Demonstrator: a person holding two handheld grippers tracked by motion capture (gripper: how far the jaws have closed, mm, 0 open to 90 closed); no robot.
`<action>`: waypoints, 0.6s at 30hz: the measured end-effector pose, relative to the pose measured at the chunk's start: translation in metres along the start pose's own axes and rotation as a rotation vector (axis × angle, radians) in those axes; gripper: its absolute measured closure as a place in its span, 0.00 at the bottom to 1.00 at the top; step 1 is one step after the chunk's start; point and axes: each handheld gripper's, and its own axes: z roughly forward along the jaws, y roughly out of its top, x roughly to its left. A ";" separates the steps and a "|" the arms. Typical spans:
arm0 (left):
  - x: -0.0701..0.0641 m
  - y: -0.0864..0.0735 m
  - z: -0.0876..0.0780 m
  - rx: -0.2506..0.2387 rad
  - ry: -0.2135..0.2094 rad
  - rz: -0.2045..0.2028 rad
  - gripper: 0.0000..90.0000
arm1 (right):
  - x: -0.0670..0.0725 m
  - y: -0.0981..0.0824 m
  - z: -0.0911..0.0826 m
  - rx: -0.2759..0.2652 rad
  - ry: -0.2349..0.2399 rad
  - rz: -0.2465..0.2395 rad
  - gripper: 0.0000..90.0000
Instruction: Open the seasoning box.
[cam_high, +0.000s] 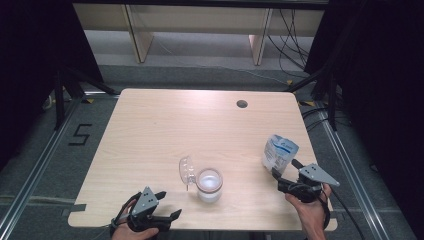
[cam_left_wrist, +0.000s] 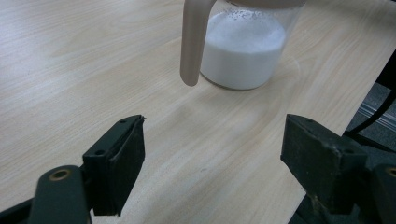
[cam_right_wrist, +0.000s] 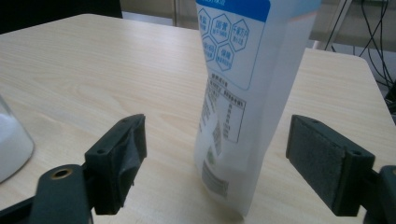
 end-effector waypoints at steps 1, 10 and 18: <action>0.000 0.000 0.000 0.000 0.000 0.001 0.24 | 0.001 -0.001 -0.003 0.004 -0.002 0.005 0.22; 0.000 0.000 0.001 -0.005 -0.012 -0.018 0.24 | 0.004 -0.009 -0.021 0.031 -0.008 0.010 0.20; 0.001 0.000 0.001 0.005 -0.011 -0.012 0.24 | 0.018 -0.013 -0.029 0.036 0.007 -0.028 0.19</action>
